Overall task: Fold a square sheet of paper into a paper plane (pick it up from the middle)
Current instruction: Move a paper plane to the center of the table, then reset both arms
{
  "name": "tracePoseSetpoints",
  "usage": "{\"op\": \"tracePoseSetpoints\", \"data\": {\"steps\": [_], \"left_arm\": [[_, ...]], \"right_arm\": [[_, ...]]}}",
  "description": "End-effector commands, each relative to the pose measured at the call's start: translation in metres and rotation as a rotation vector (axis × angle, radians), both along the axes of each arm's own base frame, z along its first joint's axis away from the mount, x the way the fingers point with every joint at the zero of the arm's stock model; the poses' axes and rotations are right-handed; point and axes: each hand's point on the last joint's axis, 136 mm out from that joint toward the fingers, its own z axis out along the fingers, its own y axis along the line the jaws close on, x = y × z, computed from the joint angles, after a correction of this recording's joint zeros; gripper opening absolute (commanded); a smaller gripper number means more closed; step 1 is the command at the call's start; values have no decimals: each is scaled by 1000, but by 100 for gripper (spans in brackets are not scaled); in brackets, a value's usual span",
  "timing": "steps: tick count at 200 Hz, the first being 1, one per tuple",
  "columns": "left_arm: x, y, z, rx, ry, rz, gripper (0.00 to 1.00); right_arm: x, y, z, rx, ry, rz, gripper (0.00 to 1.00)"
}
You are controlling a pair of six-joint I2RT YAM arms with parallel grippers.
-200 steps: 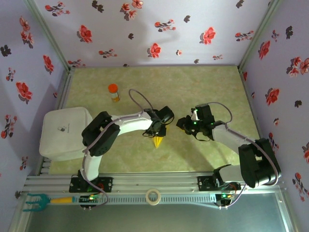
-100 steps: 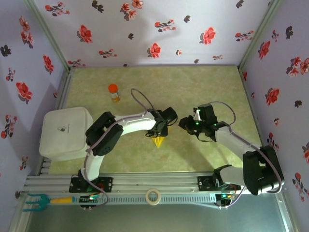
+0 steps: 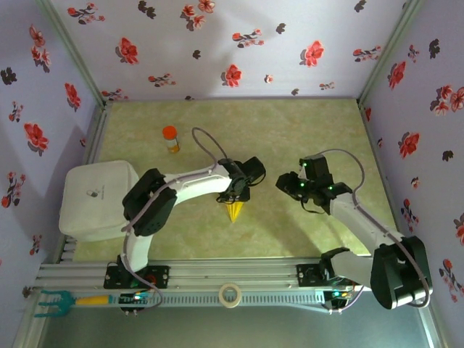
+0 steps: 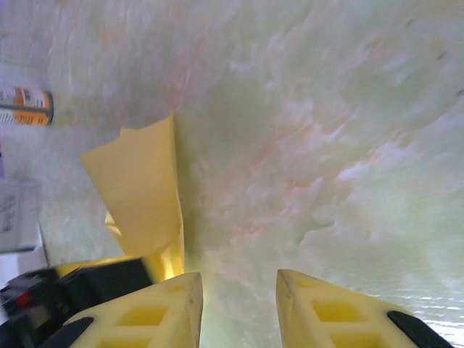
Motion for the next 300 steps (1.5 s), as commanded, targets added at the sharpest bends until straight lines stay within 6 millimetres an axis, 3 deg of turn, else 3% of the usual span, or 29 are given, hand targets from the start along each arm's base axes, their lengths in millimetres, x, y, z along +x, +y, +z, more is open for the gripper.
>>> {"op": "tracePoseSetpoints", "data": {"steps": [1,36,53,64,84,94,105,115,130,149,175,186,202,215,225,256,300], "left_arm": [[3,4,37,-33,-72,16,47],[14,25,76,-38,-228,4,47],[29,57,95,-2,-337,11,54],[40,86,100,42,-402,21,58],[62,143,107,101,-496,49,71],[73,173,105,141,-538,57,77],[82,208,99,195,-589,94,83],[88,238,94,235,-621,123,89],[96,270,90,274,-678,138,95],[101,299,94,316,-740,167,96],[110,317,97,284,-779,167,96],[114,318,88,298,-820,81,96],[115,321,73,269,-863,64,96],[118,319,66,241,-895,49,96],[121,317,66,229,-914,37,96],[128,322,60,201,-949,23,96],[130,342,45,201,-974,119,97]], "right_arm": [[9,-28,12,-150,-58,-57,36],[26,-86,49,-478,-219,-183,51],[36,-125,69,-694,-328,-297,69],[46,-137,78,-801,-410,-317,80],[67,-152,65,-939,-478,-338,89],[79,-155,51,-963,-460,-324,87],[94,-150,36,-936,-436,-259,78],[103,-150,24,-939,-433,-246,78],[114,-150,9,-945,-464,-228,80],[119,-147,8,-949,-560,-220,83],[117,-155,-10,-871,-626,-249,85],[113,-164,-9,-846,-638,-300,86],[110,-157,-23,-777,-679,-250,86],[114,-157,-14,-777,-732,-273,89],[114,-160,-21,-781,-637,-261,99],[114,-177,-23,-793,-609,-343,99],[114,-177,-22,-795,-621,-350,99]]}}
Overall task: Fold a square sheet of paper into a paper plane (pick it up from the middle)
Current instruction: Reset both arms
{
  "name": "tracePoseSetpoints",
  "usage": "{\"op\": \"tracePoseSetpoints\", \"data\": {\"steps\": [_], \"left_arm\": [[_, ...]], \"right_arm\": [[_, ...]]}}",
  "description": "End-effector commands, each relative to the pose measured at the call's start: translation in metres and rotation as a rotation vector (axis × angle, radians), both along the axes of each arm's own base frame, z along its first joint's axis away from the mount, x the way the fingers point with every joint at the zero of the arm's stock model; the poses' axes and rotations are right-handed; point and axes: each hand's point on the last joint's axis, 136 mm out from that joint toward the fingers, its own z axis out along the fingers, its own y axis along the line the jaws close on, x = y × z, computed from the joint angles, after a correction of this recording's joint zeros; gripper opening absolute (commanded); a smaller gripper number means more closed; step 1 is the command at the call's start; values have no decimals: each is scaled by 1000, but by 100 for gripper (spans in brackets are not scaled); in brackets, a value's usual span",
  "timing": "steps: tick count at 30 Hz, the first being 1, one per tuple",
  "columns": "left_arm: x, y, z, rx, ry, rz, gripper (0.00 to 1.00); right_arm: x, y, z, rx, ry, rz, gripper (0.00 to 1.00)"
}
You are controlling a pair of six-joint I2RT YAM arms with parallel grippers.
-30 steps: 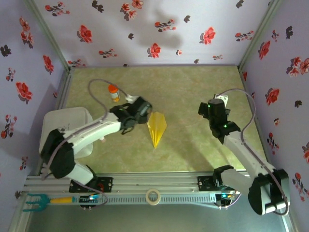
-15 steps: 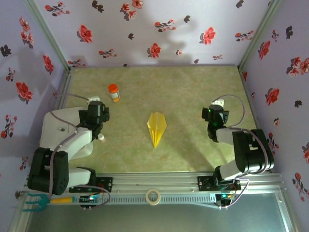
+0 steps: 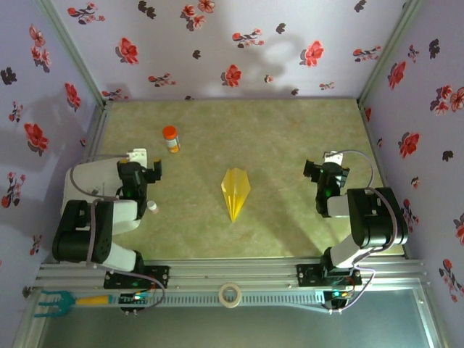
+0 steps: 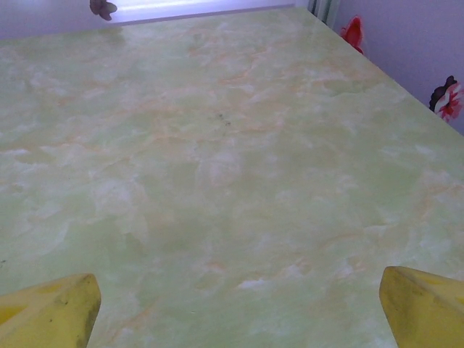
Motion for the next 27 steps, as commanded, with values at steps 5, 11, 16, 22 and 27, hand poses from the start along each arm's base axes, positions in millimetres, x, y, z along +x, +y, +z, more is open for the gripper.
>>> {"op": "tracePoseSetpoints", "data": {"steps": [5,11,16,22,27], "left_arm": [[7,24,-5,-101,-20,80,98],[7,24,-5,-95,-25,77,100],[7,24,-5,-96,-25,78,100],[7,24,-5,-96,-24,77,100],[7,24,-5,-96,-25,77,100]], "right_arm": [[7,-6,16,10,-61,-36,99],[7,-6,16,10,-60,-35,99],[7,-6,16,11,-60,-35,99],[8,-5,17,11,-60,-35,99],[7,-5,16,11,-60,-34,99]]}}
